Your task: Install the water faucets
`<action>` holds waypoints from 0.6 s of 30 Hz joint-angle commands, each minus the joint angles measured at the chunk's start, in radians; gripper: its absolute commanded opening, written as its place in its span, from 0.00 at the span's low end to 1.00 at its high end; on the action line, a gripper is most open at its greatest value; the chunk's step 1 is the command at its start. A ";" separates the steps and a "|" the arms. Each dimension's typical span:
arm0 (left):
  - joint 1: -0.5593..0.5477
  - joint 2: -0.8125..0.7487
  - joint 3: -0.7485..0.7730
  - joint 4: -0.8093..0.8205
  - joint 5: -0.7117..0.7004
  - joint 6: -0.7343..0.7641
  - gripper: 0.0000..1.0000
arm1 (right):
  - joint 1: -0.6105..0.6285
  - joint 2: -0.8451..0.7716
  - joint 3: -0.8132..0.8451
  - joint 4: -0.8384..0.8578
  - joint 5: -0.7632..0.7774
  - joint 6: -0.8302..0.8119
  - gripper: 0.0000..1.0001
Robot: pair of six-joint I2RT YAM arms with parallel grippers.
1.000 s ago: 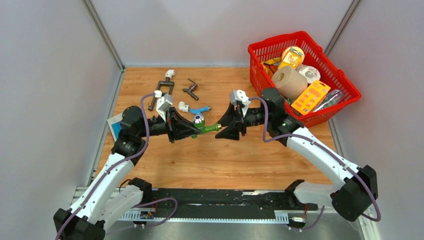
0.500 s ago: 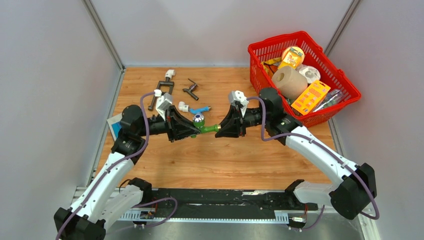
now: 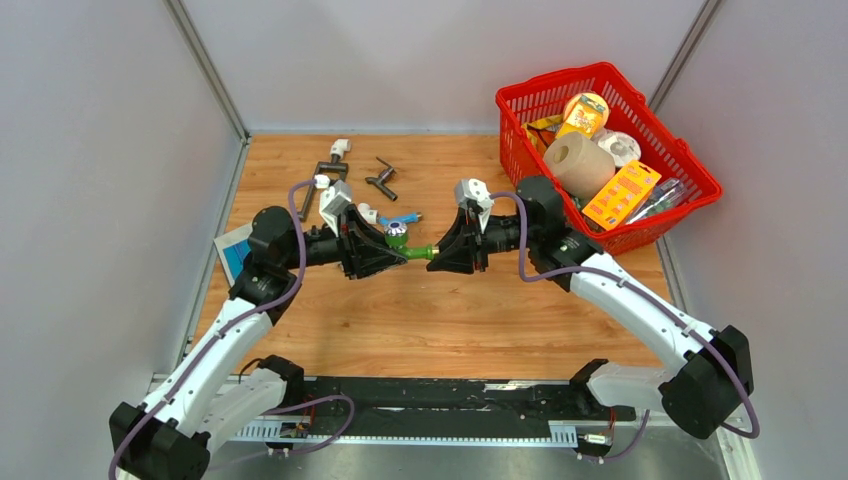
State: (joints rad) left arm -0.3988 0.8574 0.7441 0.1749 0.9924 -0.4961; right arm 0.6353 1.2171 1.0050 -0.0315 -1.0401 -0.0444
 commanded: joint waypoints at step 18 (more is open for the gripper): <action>-0.095 0.040 -0.041 0.274 -0.080 -0.144 0.42 | 0.018 0.002 -0.022 0.140 0.064 0.066 0.00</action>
State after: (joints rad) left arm -0.4801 0.9009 0.7109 0.3458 0.8959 -0.6056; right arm 0.6479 1.2171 0.9871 0.0654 -0.9997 0.0170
